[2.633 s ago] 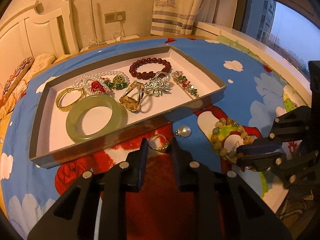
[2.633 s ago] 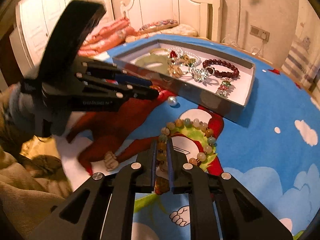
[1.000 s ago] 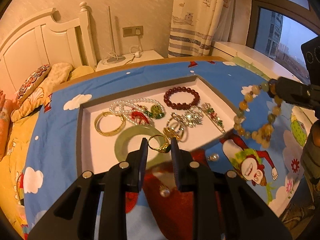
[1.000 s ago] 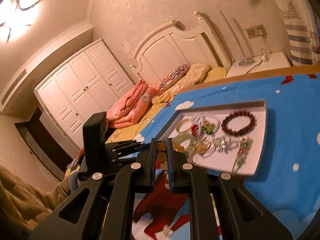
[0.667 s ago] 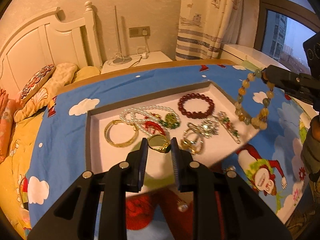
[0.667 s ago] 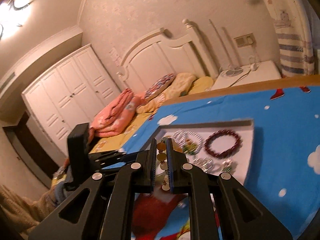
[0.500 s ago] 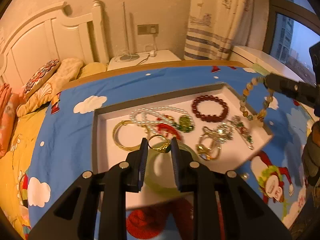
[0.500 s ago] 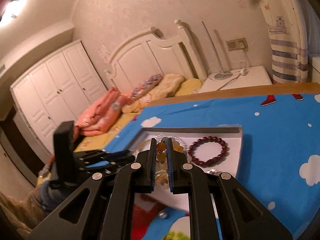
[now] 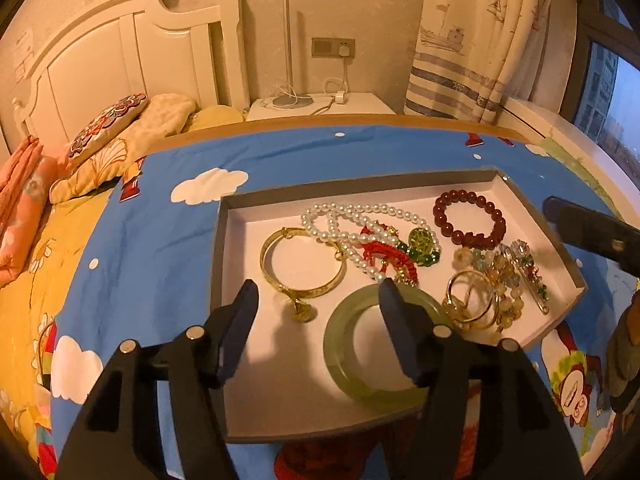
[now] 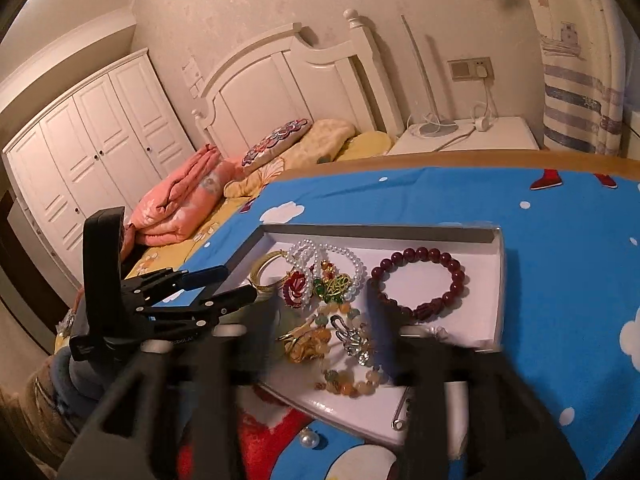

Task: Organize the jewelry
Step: 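Drop the beaded bracelet and gold ring into the tray with both grippers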

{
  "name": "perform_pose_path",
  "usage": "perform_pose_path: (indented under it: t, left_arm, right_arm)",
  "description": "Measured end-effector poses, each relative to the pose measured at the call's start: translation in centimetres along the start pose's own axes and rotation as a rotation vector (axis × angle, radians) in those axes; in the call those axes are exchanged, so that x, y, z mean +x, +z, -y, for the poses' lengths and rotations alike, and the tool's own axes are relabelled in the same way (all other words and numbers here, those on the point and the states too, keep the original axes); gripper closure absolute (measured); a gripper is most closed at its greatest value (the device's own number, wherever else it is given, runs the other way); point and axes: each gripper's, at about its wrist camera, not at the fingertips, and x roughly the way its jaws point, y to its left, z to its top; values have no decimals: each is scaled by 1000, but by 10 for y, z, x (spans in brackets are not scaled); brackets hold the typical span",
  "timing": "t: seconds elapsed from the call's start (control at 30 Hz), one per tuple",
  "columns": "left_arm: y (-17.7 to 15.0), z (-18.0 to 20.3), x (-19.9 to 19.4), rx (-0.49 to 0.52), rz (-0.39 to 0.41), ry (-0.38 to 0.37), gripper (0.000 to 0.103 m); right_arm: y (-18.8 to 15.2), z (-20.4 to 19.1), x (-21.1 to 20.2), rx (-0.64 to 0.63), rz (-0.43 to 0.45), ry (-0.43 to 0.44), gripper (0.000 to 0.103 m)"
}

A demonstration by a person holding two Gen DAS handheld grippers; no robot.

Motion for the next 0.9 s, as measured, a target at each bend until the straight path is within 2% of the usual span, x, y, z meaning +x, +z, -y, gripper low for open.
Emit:
perform_pose_path:
  t: [0.13, 0.27, 0.4, 0.53, 0.67, 0.7, 0.8, 0.87, 0.9]
  left_arm:
    - [-6, -1, -4, -11, -3, 9, 36]
    - [-17, -6, -23, -50, 28, 5, 28]
    - [-37, -9, -42, -71, 33, -31, 27]
    - [-58, 2, -58, -33, 28, -84, 28]
    - [-71, 24, -56, 40, -2, -116, 28]
    - [-72, 28, -52, 48, -11, -120, 29]
    - [-75, 39, -40, 75, -52, -151, 42]
    - [-76, 44, -31, 94, -79, -146, 51]
    - [-76, 44, -31, 97, -77, -150, 52]
  right_arm:
    - [-5, -5, -9, -22, -14, -11, 47]
    - [-20, -12, -21, -65, -41, -24, 47]
    - [-39, -21, -26, -115, -99, -26, 47]
    - [-59, -33, -20, -198, -176, -45, 49]
    - [-70, -40, -7, -240, -237, -66, 61]
    - [-72, -41, -3, -244, -257, -73, 63]
    - [-72, -39, 3, -243, -284, -86, 67]
    - [-72, -39, 6, -245, -291, -94, 69]
    - [-72, -38, 8, -248, -300, -98, 71]
